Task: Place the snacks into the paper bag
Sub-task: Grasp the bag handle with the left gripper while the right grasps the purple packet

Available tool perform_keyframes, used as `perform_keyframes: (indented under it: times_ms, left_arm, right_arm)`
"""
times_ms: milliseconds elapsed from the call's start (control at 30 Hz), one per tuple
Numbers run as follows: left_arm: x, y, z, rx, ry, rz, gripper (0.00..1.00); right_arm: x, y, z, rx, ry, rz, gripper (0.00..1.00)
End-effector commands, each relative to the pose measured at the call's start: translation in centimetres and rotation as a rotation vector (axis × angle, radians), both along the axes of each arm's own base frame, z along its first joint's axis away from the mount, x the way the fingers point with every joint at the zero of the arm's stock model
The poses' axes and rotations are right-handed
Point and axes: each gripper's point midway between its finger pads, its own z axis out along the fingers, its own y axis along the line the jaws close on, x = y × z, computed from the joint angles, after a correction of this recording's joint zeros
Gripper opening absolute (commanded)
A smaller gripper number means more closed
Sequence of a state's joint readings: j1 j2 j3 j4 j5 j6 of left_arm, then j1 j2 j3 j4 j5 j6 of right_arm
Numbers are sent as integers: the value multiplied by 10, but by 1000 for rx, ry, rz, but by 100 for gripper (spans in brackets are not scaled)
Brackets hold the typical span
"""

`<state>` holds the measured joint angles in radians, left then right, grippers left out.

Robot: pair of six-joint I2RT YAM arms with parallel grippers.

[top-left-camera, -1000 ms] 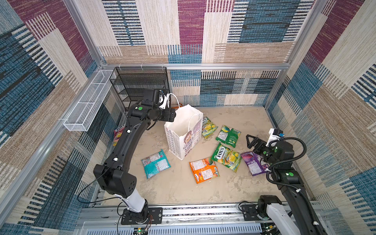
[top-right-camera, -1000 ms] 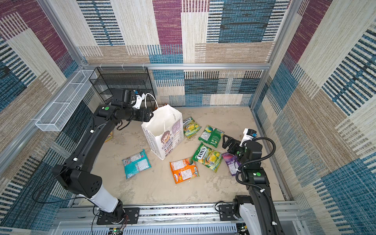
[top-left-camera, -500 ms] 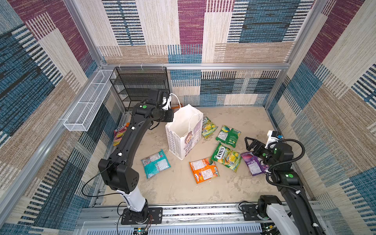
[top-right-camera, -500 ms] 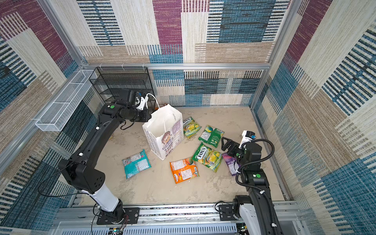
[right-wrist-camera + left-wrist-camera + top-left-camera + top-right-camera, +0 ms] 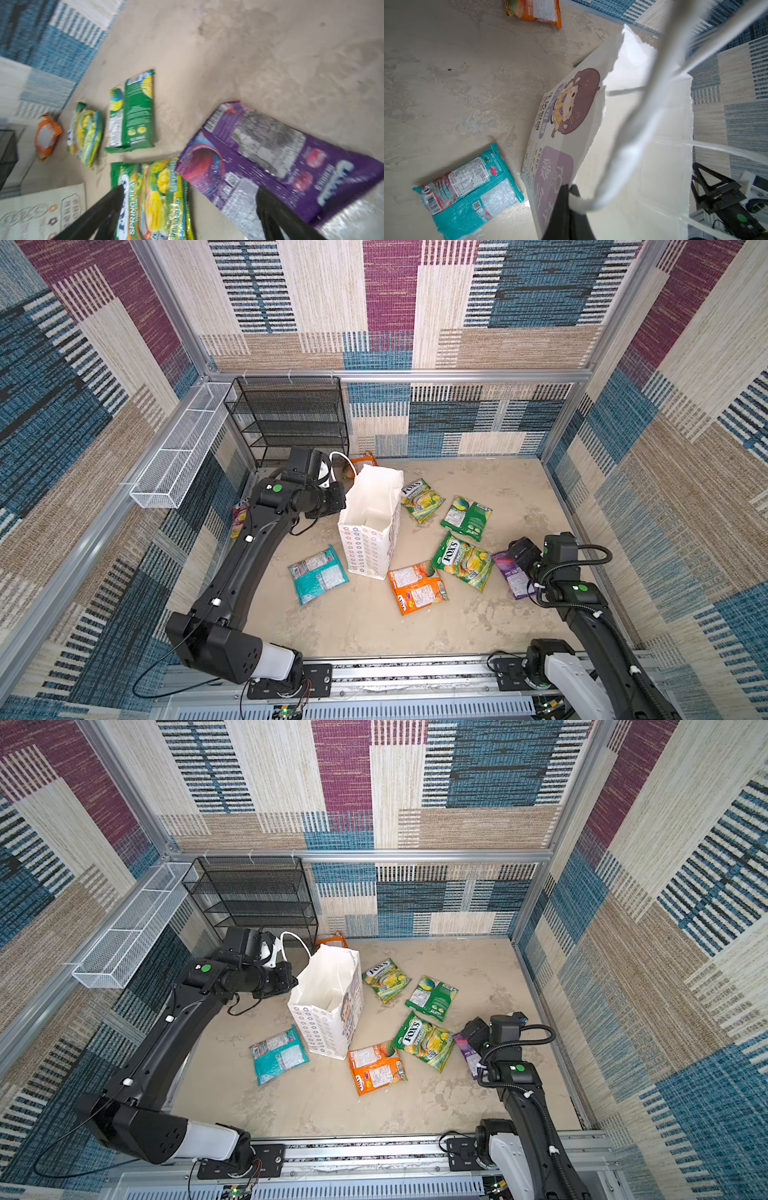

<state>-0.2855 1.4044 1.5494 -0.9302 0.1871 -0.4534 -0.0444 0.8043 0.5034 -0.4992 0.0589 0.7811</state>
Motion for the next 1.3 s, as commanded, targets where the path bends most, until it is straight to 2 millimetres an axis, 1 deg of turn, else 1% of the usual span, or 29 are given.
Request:
perform_keyframes:
  times_ms: [0, 100, 200, 367, 500, 633, 733, 800, 867, 1100, 1167, 1267]
  left_arm:
    - [4, 1, 10, -23, -87, 22, 0]
    - [2, 6, 4, -3, -94, 27, 0]
    - [-1, 3, 13, -13, -114, 6, 0]
    - [-3, 6, 17, -8, -134, 11, 0]
    - [-3, 4, 16, -22, -128, 7, 0]
    - [-3, 0, 14, -39, -116, -4, 0]
    - [-3, 1, 13, -33, -117, 0, 0]
    - [-3, 3, 14, -29, -127, 8, 0]
    - [-3, 4, 15, -28, -133, 11, 0]
    - [-3, 0, 17, -44, -138, -4, 0]
    - [-3, 0, 17, -42, -141, -5, 0]
    - [-3, -1, 18, -49, -144, -10, 0]
  right_arm:
    - [-23, -30, -20, -55, 109, -212, 100]
    - [-25, -40, -27, -98, 141, -258, 100]
    - [-23, -45, -34, -123, 161, -271, 100]
    - [-15, -32, -49, -71, 175, -209, 100]
    - [-12, -28, -53, -54, 172, -192, 98]
    - [-9, -22, -60, -26, 166, -167, 87]
    - [-8, -18, -68, -10, 171, -156, 84]
    - [-7, -15, -72, 0, 179, -140, 80]
    - [-4, -13, -69, 13, 173, -129, 76]
    - [0, -7, -68, 40, 129, -105, 44]
    - [1, -5, -66, 42, 116, -90, 37]
    - [4, -3, -63, 48, 88, -73, 30]
